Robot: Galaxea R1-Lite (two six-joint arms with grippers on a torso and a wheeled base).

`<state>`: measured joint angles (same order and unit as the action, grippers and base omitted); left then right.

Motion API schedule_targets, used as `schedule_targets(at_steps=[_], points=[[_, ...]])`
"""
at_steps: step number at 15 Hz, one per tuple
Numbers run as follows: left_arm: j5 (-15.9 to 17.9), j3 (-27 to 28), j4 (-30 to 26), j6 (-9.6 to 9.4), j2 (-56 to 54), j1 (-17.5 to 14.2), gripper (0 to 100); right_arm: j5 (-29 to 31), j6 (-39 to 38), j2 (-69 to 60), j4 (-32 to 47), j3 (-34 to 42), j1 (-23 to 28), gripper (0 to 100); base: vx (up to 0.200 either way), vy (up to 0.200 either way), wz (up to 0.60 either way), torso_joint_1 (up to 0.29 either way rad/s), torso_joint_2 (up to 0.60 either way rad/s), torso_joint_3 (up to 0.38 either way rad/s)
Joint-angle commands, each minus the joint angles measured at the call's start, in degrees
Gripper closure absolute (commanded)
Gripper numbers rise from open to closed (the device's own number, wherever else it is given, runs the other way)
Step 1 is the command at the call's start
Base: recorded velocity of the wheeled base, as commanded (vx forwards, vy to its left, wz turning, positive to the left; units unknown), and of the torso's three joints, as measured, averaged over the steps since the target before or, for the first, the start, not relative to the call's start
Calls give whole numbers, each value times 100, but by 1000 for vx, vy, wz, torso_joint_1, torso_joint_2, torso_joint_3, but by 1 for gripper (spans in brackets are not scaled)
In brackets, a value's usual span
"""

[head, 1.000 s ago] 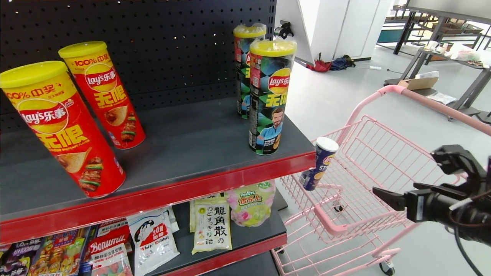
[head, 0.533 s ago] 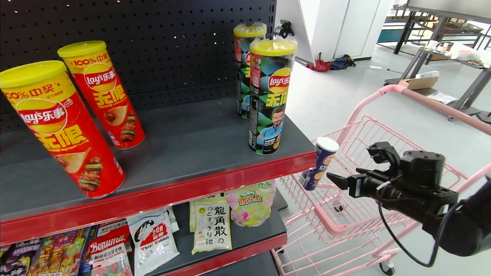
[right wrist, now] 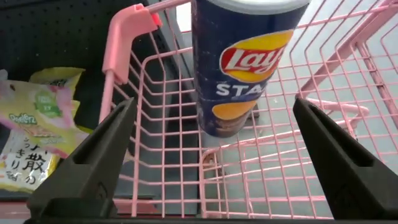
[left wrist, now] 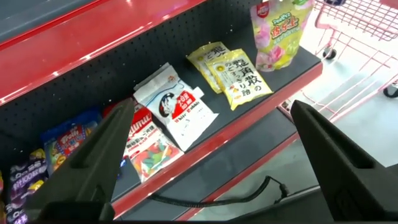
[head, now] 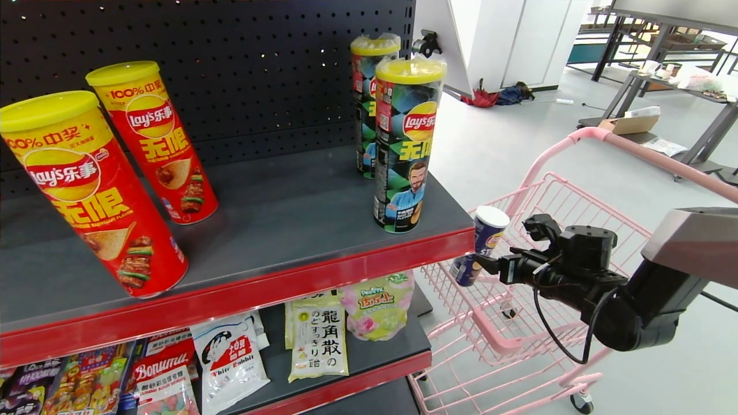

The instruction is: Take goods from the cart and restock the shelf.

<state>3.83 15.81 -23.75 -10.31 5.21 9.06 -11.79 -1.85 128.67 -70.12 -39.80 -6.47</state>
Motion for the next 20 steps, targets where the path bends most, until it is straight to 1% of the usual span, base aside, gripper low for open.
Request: schedule_targets(at_steps=[1, 5, 7, 9, 10, 14, 18, 19, 20], points=[[-22, 1, 2, 3, 16, 0, 0, -69, -17, 255, -2, -265, 6, 0, 0, 0, 0, 0, 0, 0], [-40, -149, 2, -15, 7, 0, 0, -113, -17, 563, -2, -687, 23, 0, 0, 0, 0, 0, 0, 0], [-31, -175, 2, -120, 7, 0, 0, -113, -17, 668, 7, -792, 76, 0, 0, 0, 0, 0, 0, 0], [-31, -201, 2, -120, 7, 0, 0, -122, -17, 730, 7, -889, 94, 0, 0, 0, 0, 0, 0, 0], [-58, -210, 2, -129, 7, 0, 0, -210, -26, 773, 51, -1091, 85, 0, 0, 0, 0, 0, 0, 0], [-102, -272, 2, -120, 7, 0, 0, -236, -61, 967, 69, -1460, -38, 0, 0, 0, 0, 0, 0, 0], [-145, -272, 10, -129, 7, 0, 0, -236, -61, 1292, 69, -1654, -3, 0, 0, 0, 0, 0, 0, 0], [-154, -272, 2, -129, 7, 0, 0, -236, -61, 1318, 69, -1724, 6, 100, 0, 0, 0, 0, 0, 0], [-181, -272, 2, -120, 7, 0, 0, -236, -70, 1318, 69, -1750, 6, 100, 0, 0, 0, 0, 0, 0]])
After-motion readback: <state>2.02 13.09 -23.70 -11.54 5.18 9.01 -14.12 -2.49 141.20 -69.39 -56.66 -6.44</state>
